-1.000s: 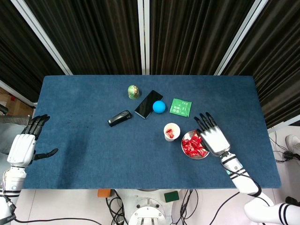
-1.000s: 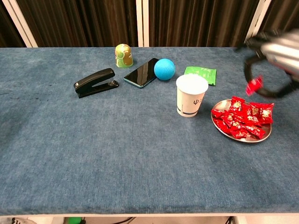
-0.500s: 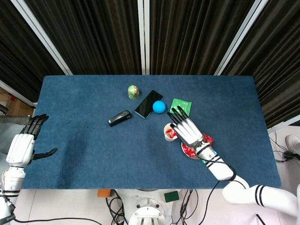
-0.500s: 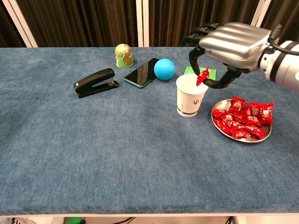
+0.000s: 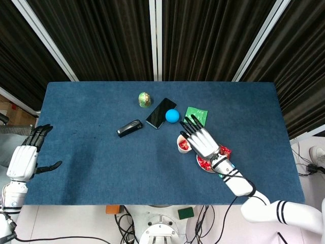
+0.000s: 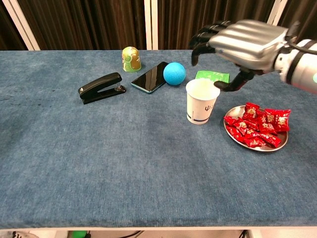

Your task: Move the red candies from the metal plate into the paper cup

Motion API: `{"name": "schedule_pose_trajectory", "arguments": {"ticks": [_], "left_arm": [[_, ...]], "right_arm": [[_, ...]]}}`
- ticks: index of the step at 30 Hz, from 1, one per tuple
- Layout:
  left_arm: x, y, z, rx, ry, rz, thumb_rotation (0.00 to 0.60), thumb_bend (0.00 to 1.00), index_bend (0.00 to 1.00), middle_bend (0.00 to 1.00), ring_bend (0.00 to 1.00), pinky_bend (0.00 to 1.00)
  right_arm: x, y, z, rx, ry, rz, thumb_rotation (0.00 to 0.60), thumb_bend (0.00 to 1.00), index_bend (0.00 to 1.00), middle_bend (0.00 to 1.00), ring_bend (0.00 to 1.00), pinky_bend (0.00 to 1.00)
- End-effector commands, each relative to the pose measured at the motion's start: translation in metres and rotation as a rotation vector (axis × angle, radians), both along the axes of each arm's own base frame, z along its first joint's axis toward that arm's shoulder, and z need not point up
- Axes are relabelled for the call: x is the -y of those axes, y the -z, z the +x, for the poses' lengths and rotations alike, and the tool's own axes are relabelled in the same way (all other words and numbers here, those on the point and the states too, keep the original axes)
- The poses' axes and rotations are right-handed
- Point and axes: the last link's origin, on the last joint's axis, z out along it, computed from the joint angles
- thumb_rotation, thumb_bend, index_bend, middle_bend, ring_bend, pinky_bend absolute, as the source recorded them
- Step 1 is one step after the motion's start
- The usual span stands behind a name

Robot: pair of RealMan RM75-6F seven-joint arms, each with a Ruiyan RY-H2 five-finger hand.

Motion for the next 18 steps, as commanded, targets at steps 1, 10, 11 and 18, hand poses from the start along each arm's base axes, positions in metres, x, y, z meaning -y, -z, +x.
{"name": "schedule_pose_trajectory", "arguments": {"ticks": [1, 10, 11, 18], "left_arm": [[0.0, 0.001, 0.0, -0.001, 0.001, -0.002, 0.6, 0.09, 0.1, 0.07, 0.05, 0.22], [0.0, 0.003, 0.004, -0.006, 0.012, -0.012, 0.6, 0.09, 0.1, 0.07, 0.05, 0.22], [0.0, 0.004, 0.004, -0.006, 0.012, -0.013, 0.6, 0.09, 0.1, 0.07, 0.05, 0.22], [0.001, 0.006, 0.005, -0.01, 0.012, -0.019, 0.6, 0.09, 0.1, 0.07, 0.05, 0.22]], "right_arm": [[-0.012, -0.023, -0.025, 0.007, 0.037, -0.052, 0.6, 0.35, 0.32, 0.07, 0.0, 0.0], [-0.037, -0.055, -0.113, -0.087, 0.261, -0.074, 0.6, 0.35, 0.36, 0.07, 0.0, 0.0], [-0.038, -0.055, -0.119, -0.098, 0.279, -0.069, 0.6, 0.35, 0.36, 0.07, 0.0, 0.0], [-0.046, -0.044, -0.141, -0.141, 0.339, -0.017, 0.6, 0.34, 0.35, 0.07, 0.0, 0.0]]}}
